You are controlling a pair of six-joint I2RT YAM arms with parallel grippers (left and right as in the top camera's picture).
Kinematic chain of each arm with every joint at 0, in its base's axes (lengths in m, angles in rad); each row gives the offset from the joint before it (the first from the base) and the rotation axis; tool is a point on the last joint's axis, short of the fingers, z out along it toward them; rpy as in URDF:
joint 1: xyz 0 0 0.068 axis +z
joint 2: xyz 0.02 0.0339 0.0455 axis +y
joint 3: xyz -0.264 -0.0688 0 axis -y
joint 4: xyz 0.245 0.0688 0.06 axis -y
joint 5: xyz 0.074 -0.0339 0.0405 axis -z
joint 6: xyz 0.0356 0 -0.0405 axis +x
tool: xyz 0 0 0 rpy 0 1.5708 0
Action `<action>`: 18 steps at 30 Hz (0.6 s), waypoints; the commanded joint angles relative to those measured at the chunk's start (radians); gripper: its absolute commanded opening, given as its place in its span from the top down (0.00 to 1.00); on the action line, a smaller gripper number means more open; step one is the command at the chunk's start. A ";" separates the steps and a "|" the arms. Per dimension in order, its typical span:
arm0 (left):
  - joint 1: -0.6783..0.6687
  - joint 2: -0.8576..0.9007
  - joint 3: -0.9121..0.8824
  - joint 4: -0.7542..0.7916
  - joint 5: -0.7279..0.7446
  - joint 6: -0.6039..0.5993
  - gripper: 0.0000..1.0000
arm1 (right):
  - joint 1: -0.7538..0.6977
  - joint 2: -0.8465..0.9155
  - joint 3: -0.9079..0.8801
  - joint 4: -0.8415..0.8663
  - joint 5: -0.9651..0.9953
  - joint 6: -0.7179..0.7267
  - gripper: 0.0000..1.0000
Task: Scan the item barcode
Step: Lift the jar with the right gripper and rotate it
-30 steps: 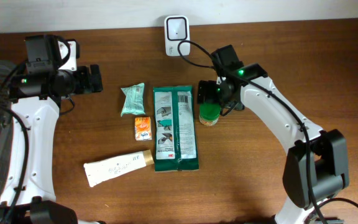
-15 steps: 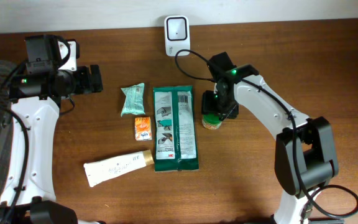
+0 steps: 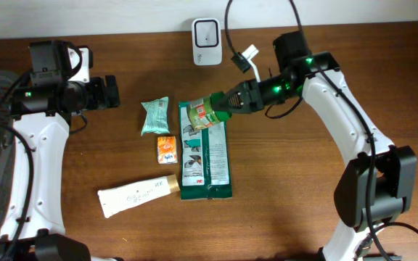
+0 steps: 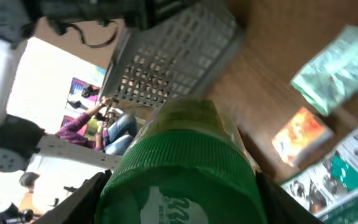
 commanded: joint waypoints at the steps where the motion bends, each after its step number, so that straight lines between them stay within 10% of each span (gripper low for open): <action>1: 0.004 -0.005 0.005 0.002 0.004 0.019 0.01 | 0.000 -0.062 0.029 0.003 -0.021 -0.221 0.49; 4: 0.004 -0.005 0.005 0.002 0.004 0.019 0.01 | 0.000 -0.077 0.029 0.011 0.138 -0.392 0.36; 13: 0.004 -0.005 0.005 0.002 0.004 0.019 0.01 | -0.003 -0.077 0.029 0.050 0.161 -0.418 0.60; 18: 0.004 -0.005 0.005 0.002 0.004 0.019 0.01 | 0.002 -0.040 0.026 0.080 1.028 -0.040 0.63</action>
